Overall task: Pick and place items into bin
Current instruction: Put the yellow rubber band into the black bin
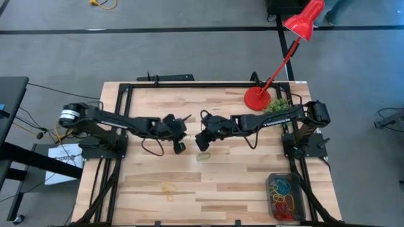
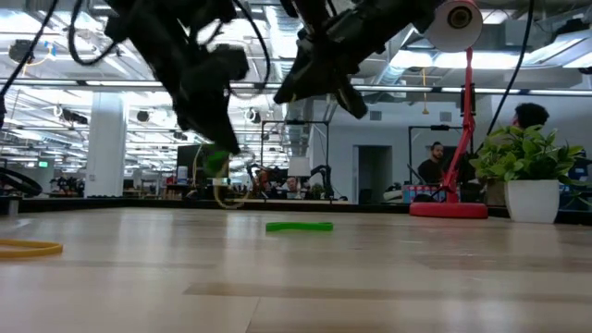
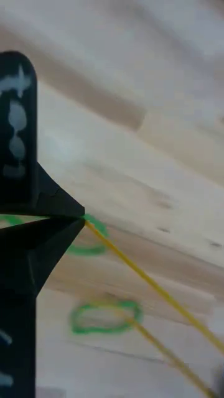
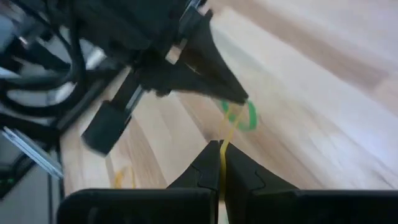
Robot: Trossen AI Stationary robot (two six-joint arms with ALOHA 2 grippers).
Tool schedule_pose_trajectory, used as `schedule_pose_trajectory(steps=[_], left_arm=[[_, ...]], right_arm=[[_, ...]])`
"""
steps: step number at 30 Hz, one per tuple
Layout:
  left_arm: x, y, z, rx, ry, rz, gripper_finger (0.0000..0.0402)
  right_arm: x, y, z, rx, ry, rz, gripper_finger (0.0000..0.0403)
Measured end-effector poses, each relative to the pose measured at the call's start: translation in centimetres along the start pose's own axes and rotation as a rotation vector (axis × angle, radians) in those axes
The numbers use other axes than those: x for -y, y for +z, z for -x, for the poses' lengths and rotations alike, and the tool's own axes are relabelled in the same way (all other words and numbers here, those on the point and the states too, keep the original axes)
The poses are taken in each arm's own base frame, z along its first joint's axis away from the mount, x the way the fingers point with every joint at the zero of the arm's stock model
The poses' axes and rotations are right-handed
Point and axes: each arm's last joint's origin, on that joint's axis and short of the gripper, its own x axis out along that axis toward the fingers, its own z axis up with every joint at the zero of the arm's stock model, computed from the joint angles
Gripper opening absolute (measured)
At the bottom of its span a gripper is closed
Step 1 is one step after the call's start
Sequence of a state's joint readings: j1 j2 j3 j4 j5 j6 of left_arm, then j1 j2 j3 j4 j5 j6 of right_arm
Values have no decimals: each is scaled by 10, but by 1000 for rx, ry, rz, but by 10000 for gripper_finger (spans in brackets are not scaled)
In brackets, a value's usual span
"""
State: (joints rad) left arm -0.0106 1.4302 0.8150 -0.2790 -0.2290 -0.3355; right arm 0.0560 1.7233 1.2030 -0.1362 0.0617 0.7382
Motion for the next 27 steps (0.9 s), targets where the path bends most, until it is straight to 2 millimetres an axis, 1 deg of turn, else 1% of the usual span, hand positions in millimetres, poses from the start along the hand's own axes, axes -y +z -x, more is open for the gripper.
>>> schedule_pose_trajectory(steps=[4, 7, 10, 14, 19, 22, 27], left_arm=[[6, -6, -26, -40, -29, 1, 0], [8, -9, -40, -49, -31, 2, 0], [9, -11, -47, -68, -51, 16, 0], [11, -11, -48, -68, -83, 38, 0], [12, -9, -48, -57, -111, 23, 3], [13, -10, -48, -72, -149, 23, 18], [13, -10, -48, -75, -156, 24, 52]], right_arm=[[-1, -8, 1, -29, -53, -1, 0], [3, -10, 1, -24, -106, -41, 0], [5, -9, 1, -21, -124, -55, 0], [5, -11, 1, -45, -124, -54, 0], [6, -13, 1, -77, -124, -55, 0], [6, -13, 2, -80, -122, -53, 0], [6, -13, 2, -80, -121, -54, 0]])
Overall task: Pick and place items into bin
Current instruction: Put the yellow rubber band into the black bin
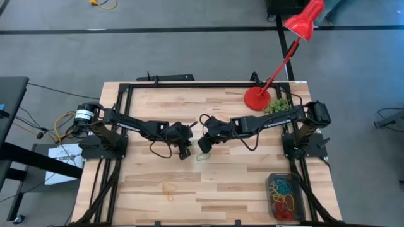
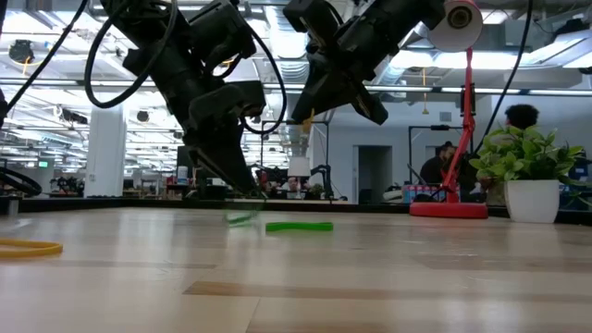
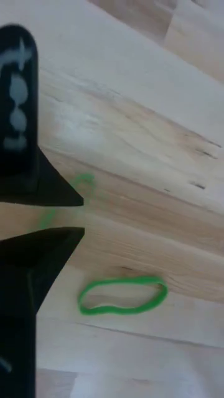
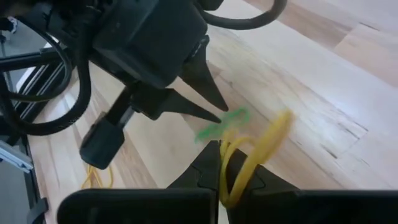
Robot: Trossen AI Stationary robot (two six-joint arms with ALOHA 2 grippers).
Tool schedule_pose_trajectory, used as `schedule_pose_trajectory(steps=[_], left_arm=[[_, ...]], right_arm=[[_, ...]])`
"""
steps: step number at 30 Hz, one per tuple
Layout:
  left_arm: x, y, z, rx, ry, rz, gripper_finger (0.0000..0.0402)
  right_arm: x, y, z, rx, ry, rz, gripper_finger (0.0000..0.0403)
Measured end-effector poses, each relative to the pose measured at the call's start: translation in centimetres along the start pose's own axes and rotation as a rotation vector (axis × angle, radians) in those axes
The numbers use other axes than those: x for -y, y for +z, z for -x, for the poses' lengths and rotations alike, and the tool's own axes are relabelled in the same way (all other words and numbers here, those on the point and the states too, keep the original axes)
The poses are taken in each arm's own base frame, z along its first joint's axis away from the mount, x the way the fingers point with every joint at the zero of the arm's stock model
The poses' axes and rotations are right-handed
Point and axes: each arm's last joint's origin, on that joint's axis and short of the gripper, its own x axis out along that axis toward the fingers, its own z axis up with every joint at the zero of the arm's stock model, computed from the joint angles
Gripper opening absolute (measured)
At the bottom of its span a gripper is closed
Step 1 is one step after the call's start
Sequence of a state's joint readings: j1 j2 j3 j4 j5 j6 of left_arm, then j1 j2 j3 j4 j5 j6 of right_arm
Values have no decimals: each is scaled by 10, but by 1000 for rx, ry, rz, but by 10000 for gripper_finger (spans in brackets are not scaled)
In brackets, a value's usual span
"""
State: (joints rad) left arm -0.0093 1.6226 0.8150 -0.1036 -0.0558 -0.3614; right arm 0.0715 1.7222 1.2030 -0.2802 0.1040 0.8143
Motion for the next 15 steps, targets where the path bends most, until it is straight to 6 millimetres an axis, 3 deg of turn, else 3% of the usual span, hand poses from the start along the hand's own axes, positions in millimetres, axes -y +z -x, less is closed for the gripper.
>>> schedule_pose_trajectory(steps=[7, 15], left_arm=[[2, 2, 3, -4, -42, 4, 76], [6, 22, 13, -11, -38, -36, 77]], right_arm=[[-1, -1, 8, -58, 36, -7, 0], [0, -18, 74, -341, 41, -118, 0]])
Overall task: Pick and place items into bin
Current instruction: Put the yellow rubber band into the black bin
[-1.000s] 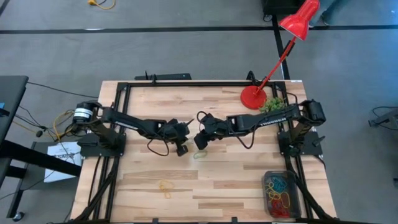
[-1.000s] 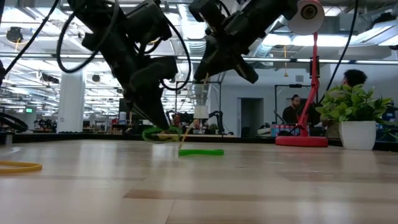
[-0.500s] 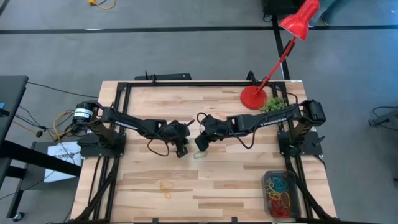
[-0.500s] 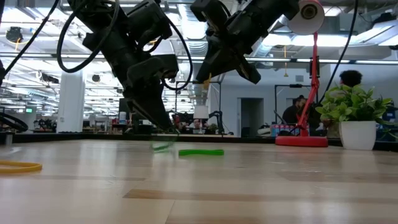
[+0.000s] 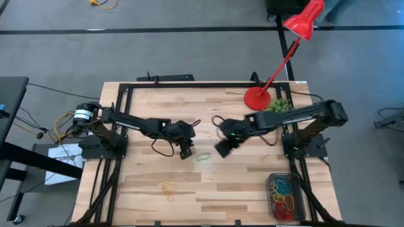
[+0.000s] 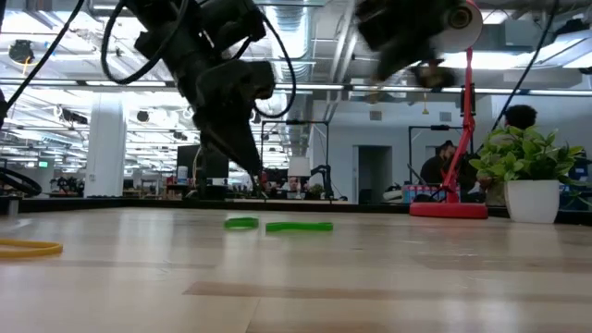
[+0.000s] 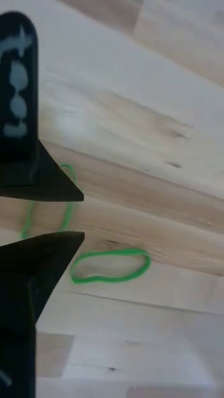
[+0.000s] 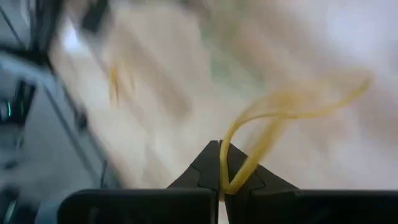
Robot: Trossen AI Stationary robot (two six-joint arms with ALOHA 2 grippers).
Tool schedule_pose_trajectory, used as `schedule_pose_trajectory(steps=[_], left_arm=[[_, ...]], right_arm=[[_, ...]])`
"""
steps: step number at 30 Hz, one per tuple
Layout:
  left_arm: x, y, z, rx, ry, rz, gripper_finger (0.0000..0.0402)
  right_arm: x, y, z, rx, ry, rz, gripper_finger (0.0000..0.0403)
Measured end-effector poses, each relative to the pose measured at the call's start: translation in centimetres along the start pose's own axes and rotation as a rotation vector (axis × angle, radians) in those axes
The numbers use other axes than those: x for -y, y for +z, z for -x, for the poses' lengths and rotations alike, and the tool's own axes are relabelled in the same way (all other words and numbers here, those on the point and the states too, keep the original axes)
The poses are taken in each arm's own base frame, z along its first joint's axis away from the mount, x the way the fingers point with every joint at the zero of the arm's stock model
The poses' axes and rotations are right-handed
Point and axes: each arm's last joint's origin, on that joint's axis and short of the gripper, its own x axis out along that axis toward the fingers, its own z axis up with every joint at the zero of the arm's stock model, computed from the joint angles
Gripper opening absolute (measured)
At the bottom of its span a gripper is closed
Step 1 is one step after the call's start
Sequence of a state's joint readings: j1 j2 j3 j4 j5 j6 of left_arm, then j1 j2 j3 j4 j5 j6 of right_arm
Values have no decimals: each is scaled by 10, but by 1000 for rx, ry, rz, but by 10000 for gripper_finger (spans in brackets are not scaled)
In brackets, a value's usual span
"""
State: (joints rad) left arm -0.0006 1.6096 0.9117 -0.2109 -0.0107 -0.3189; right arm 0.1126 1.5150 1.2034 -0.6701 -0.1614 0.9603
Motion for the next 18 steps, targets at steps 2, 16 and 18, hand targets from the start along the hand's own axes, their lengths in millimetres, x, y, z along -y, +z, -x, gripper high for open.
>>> schedule_pose_trajectory(steps=[2, 16, 18], left_arm=[[-1, 6, 2, 17, -2, -3, 77], [-19, 13, 3, 26, 36, 33, 77], [-23, 14, 3, 28, 42, 41, 77]], right_arm=[[0, -18, 16, -123, -1, -52, 0], [-6, -161, 55, -467, -491, -416, 0], [-5, -179, 52, -463, -596, -444, 0]])
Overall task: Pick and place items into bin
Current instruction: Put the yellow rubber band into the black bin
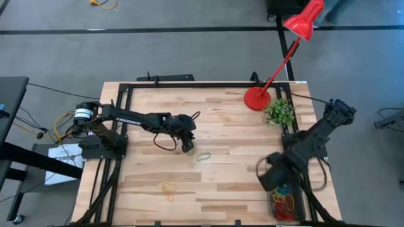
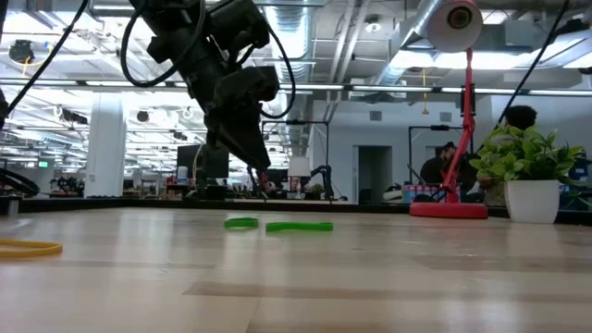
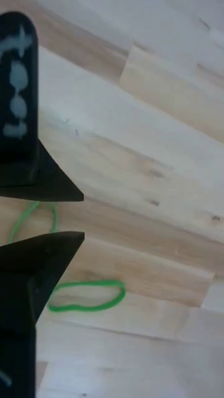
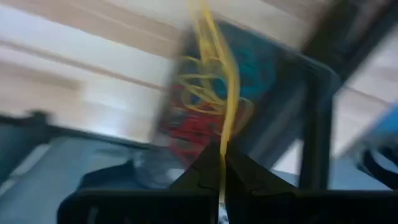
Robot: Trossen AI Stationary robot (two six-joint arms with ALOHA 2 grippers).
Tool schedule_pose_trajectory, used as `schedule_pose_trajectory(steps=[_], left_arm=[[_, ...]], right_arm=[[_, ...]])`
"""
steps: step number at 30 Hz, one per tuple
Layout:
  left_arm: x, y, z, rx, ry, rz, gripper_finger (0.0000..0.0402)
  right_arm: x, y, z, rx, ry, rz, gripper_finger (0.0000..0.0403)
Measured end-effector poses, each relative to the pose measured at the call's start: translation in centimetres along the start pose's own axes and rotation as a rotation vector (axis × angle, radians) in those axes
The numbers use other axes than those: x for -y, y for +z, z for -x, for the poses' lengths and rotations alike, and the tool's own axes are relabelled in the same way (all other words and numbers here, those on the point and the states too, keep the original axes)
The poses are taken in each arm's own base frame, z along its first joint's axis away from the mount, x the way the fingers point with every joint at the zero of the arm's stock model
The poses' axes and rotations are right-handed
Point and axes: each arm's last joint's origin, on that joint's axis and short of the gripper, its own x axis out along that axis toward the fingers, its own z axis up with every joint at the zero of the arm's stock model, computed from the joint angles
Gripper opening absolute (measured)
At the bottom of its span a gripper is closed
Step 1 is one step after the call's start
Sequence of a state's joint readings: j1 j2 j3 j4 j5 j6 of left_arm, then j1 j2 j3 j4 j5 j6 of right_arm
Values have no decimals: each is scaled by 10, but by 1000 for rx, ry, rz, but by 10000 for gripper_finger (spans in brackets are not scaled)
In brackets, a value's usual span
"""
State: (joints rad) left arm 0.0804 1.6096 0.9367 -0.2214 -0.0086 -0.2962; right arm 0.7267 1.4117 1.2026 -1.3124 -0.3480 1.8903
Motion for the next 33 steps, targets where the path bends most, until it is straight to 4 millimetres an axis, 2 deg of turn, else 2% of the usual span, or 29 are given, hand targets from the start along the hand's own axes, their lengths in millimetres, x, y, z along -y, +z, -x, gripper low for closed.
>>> schedule_pose_trajectory(steps=[4, 9, 15, 19, 27, 31, 33], left_arm=[[-7, 2, 0, 7, 14, 18, 77], [-14, 4, 0, 10, 27, 37, 77], [-17, 5, 0, 11, 31, 43, 77], [-17, 5, 0, 11, 30, 38, 77], [-16, 5, 0, 1, -4, 38, 77], [-15, 4, 0, -10, -44, 38, 77], [-14, 4, 0, -14, -55, 39, 77]], right_arm=[[-2, -21, -22, 28, -90, -57, 0], [-15, -35, -47, 24, -107, -110, 0], [-28, -44, -85, 1, -237, -122, 10], [-34, -45, -102, -80, -338, -124, 25], [-44, -35, -105, -16, -266, -147, 82], [-46, -28, -95, -21, -233, -162, 106], [-46, -24, -84, -41, -195, -168, 113]])
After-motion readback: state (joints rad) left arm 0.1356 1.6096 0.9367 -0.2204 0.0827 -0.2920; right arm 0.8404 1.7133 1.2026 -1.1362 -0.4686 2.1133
